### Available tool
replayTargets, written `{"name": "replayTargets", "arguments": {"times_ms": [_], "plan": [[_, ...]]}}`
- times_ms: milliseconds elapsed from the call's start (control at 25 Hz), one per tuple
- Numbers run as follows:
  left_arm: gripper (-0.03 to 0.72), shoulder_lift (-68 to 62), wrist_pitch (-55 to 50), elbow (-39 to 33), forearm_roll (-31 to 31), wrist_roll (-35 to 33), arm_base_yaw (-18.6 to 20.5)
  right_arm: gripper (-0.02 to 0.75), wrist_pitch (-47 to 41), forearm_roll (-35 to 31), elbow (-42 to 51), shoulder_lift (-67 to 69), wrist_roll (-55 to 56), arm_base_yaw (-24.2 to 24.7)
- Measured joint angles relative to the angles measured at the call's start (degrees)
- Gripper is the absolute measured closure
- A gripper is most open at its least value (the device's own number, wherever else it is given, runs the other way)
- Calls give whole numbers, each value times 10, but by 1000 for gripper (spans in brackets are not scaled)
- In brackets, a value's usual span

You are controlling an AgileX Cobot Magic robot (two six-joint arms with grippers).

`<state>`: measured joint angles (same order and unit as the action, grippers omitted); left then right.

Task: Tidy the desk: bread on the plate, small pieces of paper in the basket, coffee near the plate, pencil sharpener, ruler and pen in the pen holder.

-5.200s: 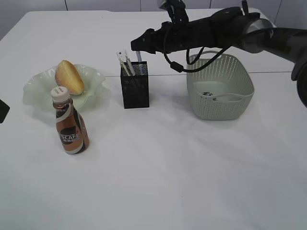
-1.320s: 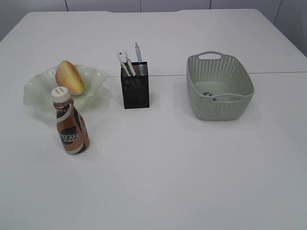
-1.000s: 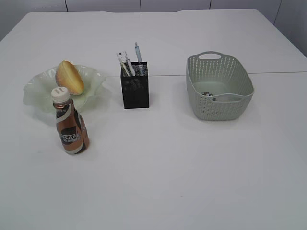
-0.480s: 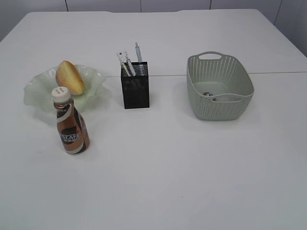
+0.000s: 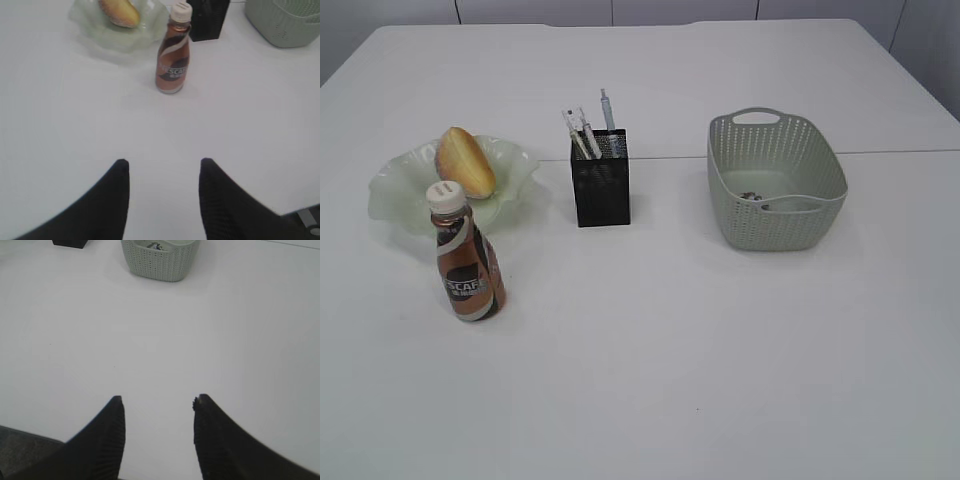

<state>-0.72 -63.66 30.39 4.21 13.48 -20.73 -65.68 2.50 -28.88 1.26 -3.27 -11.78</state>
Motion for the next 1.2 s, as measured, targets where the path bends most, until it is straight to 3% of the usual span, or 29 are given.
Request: {"name": "replayTargets", "arguments": {"times_ms": [200, 440, 840, 1200], "plan": [[371, 0, 0, 0, 0, 0, 91, 402, -1, 0, 0, -21, 0, 6], [379, 0, 0, 0, -1, 0, 156, 403, -7, 3, 0, -22, 0, 47], [381, 0, 0, 0, -1, 0, 188, 404, -7, -45, 0, -22, 0, 65], [381, 0, 0, -1, -1, 0, 197, 404, -6, -48, 0, -22, -1, 66]]}}
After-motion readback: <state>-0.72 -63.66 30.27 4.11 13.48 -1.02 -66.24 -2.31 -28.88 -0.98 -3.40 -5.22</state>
